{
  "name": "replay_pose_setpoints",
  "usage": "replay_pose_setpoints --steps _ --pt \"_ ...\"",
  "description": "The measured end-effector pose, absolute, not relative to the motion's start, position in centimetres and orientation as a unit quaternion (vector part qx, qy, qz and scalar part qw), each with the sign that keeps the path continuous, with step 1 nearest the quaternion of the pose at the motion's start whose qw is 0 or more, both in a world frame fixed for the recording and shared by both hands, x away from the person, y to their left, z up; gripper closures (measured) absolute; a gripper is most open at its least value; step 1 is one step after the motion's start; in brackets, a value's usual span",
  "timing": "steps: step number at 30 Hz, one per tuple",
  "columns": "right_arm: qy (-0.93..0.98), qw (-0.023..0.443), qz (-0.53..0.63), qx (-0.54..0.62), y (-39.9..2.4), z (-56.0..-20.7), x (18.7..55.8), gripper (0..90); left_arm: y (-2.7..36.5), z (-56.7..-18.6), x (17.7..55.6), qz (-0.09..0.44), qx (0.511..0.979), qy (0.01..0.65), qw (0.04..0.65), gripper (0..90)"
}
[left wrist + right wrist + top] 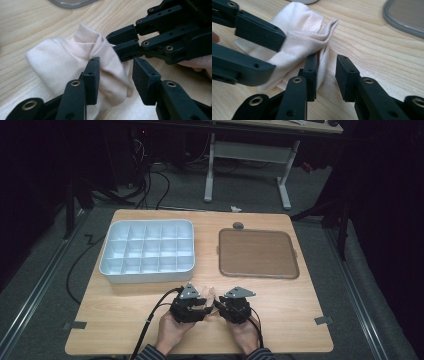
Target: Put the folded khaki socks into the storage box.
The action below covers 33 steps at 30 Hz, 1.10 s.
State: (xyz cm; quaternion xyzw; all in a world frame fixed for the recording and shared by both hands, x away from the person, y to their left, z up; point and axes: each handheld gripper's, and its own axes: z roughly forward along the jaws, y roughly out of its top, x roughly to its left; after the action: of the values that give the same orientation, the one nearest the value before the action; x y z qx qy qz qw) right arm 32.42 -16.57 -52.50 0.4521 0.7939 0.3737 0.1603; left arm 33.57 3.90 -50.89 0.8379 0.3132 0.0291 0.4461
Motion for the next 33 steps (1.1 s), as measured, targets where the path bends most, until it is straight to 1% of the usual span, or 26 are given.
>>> replay_pose_setpoints --steps 4,10,14,16,21,26,33 --pt "0.791 0.162 0.380 0.451 -16.9 -51.9 32.0 71.8 4.8 -50.5 33.3 0.036 0.831 0.317 0.455 57.7" --pt "0.788 0.167 0.391 0.445 -17.4 -51.0 31.4 75.9 6.3 -50.1 33.2 0.045 0.822 0.332 0.460 57.3" --pt "0.787 0.175 0.404 0.433 -17.3 -50.0 30.9 76.3 7.2 -50.2 33.7 0.053 0.815 0.353 0.457 52.7" --pt "0.788 0.179 0.409 0.423 -17.0 -49.4 30.7 76.8 7.7 -50.3 33.9 0.054 0.810 0.365 0.456 52.1" --pt "0.801 0.173 0.415 0.395 -15.4 -48.6 30.4 78.4 8.0 -51.1 34.6 0.051 0.808 0.390 0.438 47.9" --pt "0.817 0.169 0.401 0.379 -13.5 -49.0 30.6 79.0 7.8 -51.9 34.8 0.045 0.810 0.396 0.431 46.1" --pt "0.829 0.170 0.379 0.375 -12.1 -50.2 31.1 79.5 7.1 -52.6 34.6 0.042 0.812 0.405 0.418 45.6"
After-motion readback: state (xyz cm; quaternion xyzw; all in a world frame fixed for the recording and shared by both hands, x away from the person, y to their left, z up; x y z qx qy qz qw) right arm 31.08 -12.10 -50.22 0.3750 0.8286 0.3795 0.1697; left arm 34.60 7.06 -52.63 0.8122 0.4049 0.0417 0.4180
